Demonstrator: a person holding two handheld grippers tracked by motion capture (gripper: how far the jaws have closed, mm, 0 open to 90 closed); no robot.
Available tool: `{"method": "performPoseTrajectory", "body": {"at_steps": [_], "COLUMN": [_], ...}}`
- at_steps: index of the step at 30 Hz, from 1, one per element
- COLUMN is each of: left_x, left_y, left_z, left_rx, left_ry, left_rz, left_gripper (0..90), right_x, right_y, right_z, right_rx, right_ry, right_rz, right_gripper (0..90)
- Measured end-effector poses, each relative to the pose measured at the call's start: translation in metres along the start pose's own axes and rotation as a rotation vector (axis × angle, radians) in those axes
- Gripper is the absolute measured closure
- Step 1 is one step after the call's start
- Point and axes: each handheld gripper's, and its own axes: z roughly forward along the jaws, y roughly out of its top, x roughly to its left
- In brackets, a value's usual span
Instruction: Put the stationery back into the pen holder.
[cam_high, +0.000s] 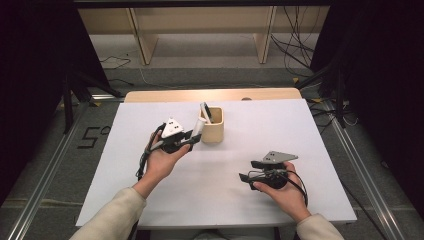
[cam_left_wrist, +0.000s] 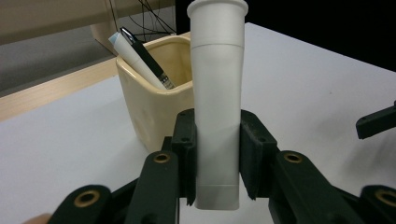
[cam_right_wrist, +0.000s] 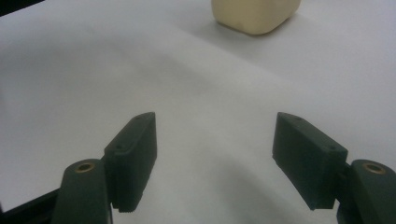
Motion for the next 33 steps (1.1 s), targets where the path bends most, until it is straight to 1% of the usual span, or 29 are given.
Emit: {"method": "performPoseTrajectory", "body": {"at_steps": [4, 10, 17, 20, 23, 28, 33], "left_x": [0.000, 0.002, 0.001, 0.000, 0.001, 0.001, 0.001], "left_y": [0.006, 0.014, 0.020, 0.022, 0.025, 0.027, 0.030], "left_z": [0.002, 0.009, 0.017, 0.020, 0.022, 0.026, 0.029], "left_rx": [-0.014, -0.022, -0.028, -0.035, -0.035, -0.046, -0.048], "left_ry": [-0.001, 0.000, -0.001, -0.001, -0.002, 0.000, 0.002], "left_rz": [0.000, -0.001, 0.004, -0.002, 0.007, -0.004, -0.001], "left_gripper": [70.6, 70.6, 70.6, 70.6, 70.6, 70.6, 70.7], "right_x": [0.000, 0.000, -0.001, -0.001, 0.000, -0.001, -0.001], "right_y": [0.000, 0.000, 0.000, 0.000, -0.001, -0.001, -0.001], "right_z": [0.000, 0.000, 0.000, 0.000, 0.001, 0.001, 0.001], "right_rx": [0.003, 0.005, 0.004, 0.004, 0.004, 0.003, 0.005], "right_ry": [0.001, 0.001, 0.002, 0.002, 0.003, 0.004, 0.003], "right_rz": [0.000, 0.002, 0.004, 0.005, 0.003, 0.004, 0.005], "right_gripper": [31.7, 31.7, 31.7, 31.7, 31.7, 31.7, 31.7]}}
